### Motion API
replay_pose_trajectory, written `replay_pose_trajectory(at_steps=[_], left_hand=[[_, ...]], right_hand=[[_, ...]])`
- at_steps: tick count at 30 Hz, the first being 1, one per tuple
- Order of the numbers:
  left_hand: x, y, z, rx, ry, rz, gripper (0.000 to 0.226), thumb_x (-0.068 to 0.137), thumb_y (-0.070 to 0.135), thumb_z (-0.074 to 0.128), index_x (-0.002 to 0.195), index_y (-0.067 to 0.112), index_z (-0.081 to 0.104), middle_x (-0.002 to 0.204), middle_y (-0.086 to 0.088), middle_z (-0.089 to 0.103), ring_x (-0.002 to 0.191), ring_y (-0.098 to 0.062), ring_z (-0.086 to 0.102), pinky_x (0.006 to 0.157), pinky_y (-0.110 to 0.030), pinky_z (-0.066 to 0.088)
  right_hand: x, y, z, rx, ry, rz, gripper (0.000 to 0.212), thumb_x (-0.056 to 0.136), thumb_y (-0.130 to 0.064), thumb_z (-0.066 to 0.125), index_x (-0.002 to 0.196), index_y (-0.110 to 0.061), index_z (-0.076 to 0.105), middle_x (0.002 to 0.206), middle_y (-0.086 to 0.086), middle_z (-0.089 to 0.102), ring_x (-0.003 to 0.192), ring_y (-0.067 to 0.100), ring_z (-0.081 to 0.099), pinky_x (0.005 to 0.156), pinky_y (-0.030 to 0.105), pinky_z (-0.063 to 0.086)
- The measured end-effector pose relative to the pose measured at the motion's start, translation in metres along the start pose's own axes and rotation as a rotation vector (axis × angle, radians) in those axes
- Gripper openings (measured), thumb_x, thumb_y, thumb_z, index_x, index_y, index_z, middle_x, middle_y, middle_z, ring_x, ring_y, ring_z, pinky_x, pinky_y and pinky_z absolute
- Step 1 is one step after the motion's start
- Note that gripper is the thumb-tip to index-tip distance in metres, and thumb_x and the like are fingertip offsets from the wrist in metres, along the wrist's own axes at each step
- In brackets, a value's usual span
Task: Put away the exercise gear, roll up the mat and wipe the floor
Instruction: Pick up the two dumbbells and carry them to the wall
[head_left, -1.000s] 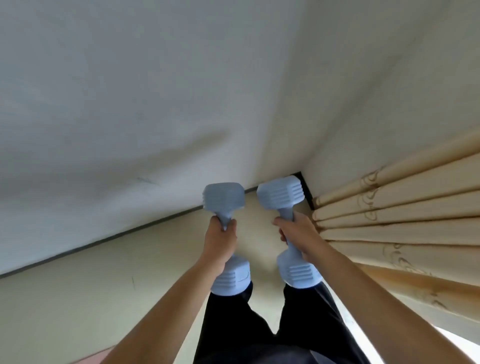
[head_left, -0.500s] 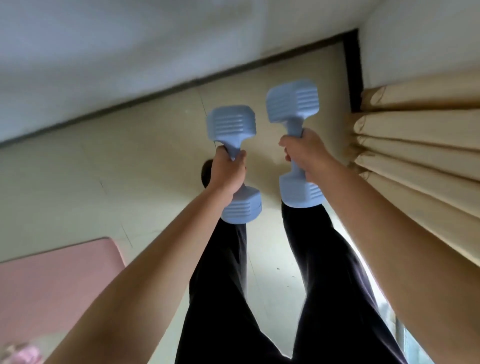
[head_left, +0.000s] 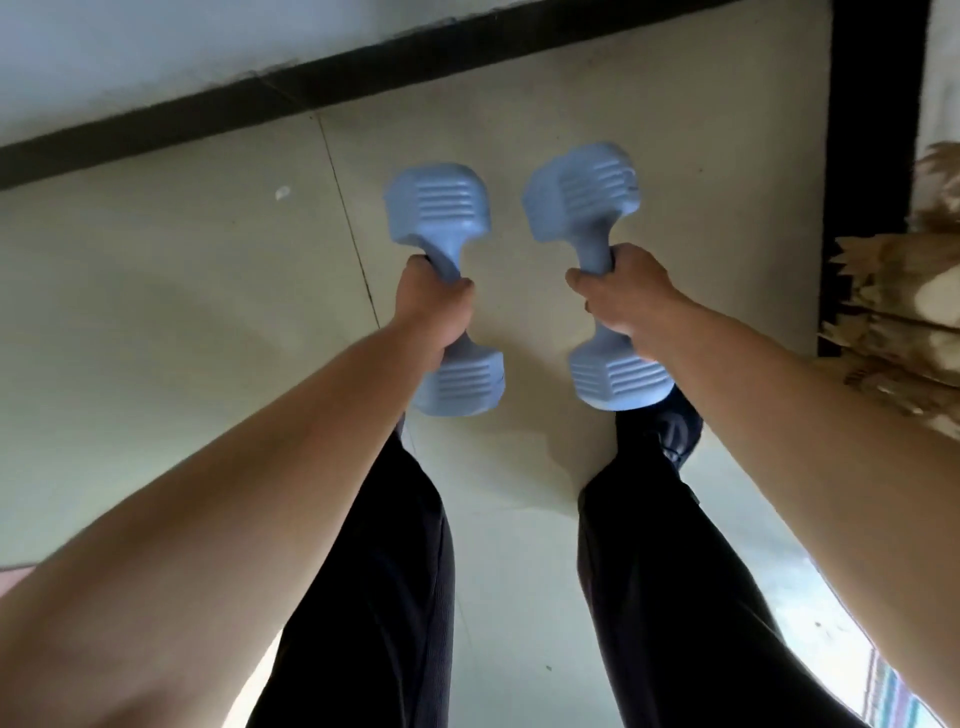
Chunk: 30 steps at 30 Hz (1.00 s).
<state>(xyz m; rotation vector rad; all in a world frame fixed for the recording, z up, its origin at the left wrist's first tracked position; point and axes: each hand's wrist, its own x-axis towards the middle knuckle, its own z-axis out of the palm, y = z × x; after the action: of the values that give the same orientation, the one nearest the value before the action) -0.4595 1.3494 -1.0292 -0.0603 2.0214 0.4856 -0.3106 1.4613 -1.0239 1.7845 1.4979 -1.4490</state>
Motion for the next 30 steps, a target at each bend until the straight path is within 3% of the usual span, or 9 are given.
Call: replay_pose_trajectory(at_steps=[2,8,13,15,20,24,27,28,30], left_hand=[[0.033,0.007,0.005,-0.031,0.013,0.011,0.027,0.08,0.009,0.056,0.106,0.001,0.057,0.102,-0.019,0.066,0.096,-0.036,0.068,0.065,-0.036,0.047],[0.087,0.036,0.004,-0.096,0.042,0.063,0.046,0.066,0.02,0.058,0.108,0.004,0.059,0.101,-0.016,0.068,0.095,-0.032,0.069,0.069,-0.041,0.055],[0.104,0.045,-0.001,-0.108,0.016,0.132,0.036,0.072,0.013,0.064,0.106,0.004,0.062,0.099,-0.013,0.07,0.085,-0.029,0.069,0.073,-0.042,0.057],[0.105,0.046,-0.002,-0.122,0.016,0.152,0.04,0.068,0.018,0.065,0.106,0.007,0.062,0.102,-0.01,0.07,0.09,-0.028,0.07,0.082,-0.048,0.059],[0.104,0.05,0.001,-0.056,-0.013,0.199,0.05,0.064,0.027,0.059,0.112,0.01,0.06,0.107,-0.007,0.069,0.096,-0.025,0.068,0.087,-0.047,0.057],[0.105,0.052,-0.003,-0.058,-0.011,0.15,0.043,0.065,0.019,0.051,0.103,0.005,0.063,0.105,-0.018,0.07,0.095,-0.035,0.069,0.085,-0.054,0.057],[0.085,0.059,-0.012,-0.088,0.02,0.153,0.019,0.074,0.015,0.05,0.091,0.016,0.059,0.096,-0.015,0.064,0.086,-0.026,0.063,0.082,-0.041,0.053],[0.075,0.063,-0.016,-0.088,0.028,0.188,0.018,0.082,0.013,0.049,0.095,0.02,0.059,0.099,-0.011,0.06,0.088,-0.021,0.059,0.083,-0.037,0.05],[0.055,0.07,-0.024,-0.002,0.058,0.336,0.032,0.096,0.015,0.044,0.125,0.02,0.056,0.125,-0.002,0.058,0.111,-0.014,0.055,0.097,-0.028,0.043]], right_hand=[[0.029,-0.011,0.006,0.005,0.004,-0.015,0.036,0.093,-0.031,0.064,0.12,-0.008,0.063,0.111,0.014,0.069,0.103,0.033,0.066,0.094,0.046,0.053],[0.091,-0.049,0.018,0.102,0.024,-0.032,0.03,0.09,-0.023,0.065,0.117,-0.011,0.064,0.098,0.008,0.065,0.087,0.025,0.062,0.079,0.038,0.052],[0.113,-0.063,0.02,0.162,0.048,-0.036,0.029,0.083,-0.013,0.065,0.112,-0.013,0.067,0.101,0.011,0.068,0.092,0.03,0.069,0.086,0.049,0.059],[0.112,-0.064,0.021,0.17,0.044,-0.051,0.029,0.082,-0.012,0.065,0.111,-0.015,0.068,0.104,0.011,0.07,0.094,0.029,0.07,0.088,0.05,0.059],[0.105,-0.065,0.021,0.151,0.017,-0.105,0.051,0.068,-0.017,0.056,0.117,-0.018,0.067,0.106,0.006,0.072,0.093,0.027,0.07,0.087,0.046,0.06],[0.095,-0.07,0.017,0.033,-0.025,-0.145,0.037,0.086,-0.013,0.052,0.121,-0.016,0.062,0.113,0.007,0.066,0.1,0.027,0.064,0.088,0.035,0.055],[0.086,-0.072,0.013,-0.029,-0.009,-0.208,0.034,0.089,-0.014,0.05,0.121,-0.012,0.06,0.115,0.009,0.063,0.104,0.029,0.061,0.079,0.031,0.046],[0.08,-0.074,0.01,-0.032,0.009,-0.245,0.035,0.088,-0.016,0.05,0.121,-0.012,0.061,0.116,0.009,0.064,0.107,0.029,0.061,0.082,0.032,0.048],[0.064,-0.079,0.002,-0.022,0.083,-0.34,0.038,0.089,-0.023,0.049,0.124,-0.017,0.063,0.123,0.006,0.065,0.115,0.025,0.06,0.097,0.035,0.048]])
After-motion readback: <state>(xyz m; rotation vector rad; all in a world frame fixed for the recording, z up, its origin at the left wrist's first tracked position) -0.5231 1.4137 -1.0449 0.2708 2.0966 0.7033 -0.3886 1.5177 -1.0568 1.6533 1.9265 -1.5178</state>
